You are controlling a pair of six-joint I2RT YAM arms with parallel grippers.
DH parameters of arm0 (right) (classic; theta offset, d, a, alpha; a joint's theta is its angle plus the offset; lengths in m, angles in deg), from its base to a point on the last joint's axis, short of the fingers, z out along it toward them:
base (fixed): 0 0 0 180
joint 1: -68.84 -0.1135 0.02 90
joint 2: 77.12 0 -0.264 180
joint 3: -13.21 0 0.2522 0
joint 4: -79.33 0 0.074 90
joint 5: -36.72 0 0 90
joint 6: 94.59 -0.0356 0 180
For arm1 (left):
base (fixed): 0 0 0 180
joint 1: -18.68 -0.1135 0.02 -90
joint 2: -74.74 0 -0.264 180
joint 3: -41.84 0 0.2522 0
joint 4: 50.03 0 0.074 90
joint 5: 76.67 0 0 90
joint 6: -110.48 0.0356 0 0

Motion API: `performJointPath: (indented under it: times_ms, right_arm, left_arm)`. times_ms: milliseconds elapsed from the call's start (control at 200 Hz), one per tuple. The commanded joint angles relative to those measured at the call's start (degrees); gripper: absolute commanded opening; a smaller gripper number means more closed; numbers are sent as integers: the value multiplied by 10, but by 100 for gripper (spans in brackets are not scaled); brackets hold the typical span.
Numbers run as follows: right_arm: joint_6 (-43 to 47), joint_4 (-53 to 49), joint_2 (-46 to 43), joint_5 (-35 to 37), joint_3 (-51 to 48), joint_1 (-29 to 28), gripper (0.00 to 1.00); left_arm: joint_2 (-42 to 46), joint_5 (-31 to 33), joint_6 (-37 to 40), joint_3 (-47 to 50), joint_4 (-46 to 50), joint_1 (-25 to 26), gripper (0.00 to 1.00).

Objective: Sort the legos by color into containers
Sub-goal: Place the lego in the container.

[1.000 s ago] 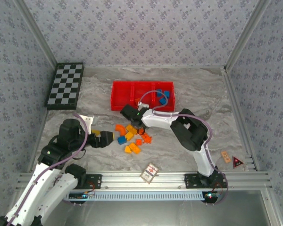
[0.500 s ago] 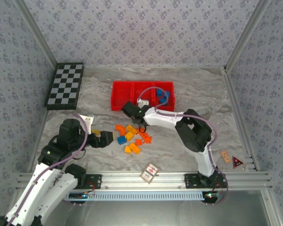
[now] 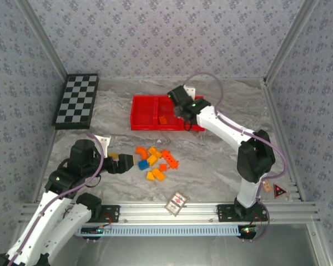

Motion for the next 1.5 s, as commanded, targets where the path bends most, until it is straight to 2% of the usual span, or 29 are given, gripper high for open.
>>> performJointPath:
  times_ms: [0,165,355,450,525,695,999,1279,1494]
  right_arm:
    - [52,-27,19,-47,25,37,21]
    - [80,-51,78,-91,79,77,22]
    - [98,-74,133,-114,120,91,24]
    - [97,-67,135,-118,115,92,28]
    - [95,-67,136,-117,112,93,36]
    - [97,-67,130,-112,103,93,43]
    - [103,-62,94,-110,77,92,53]
    - [100,-36,-7,-137,-20,73,61]
    - [120,-35,-81,-169,-104,45,76]
  left_arm:
    - [-1,1,-6,-2,3,-5,100]
    - [-6,2,-7,-3,5,-6,100]
    - [-8,6,-7,-4,6,-6,100]
    - [-9,8,-7,-4,6,-7,100]
    - [-12,8,-7,-4,7,-7,100]
    - [-15,8,-7,-5,7,-7,100]
    - [-15,8,-7,-5,8,-8,100]
    - [-16,8,-7,-5,7,-8,100]
    - [-14,8,-7,-5,7,-10,100]
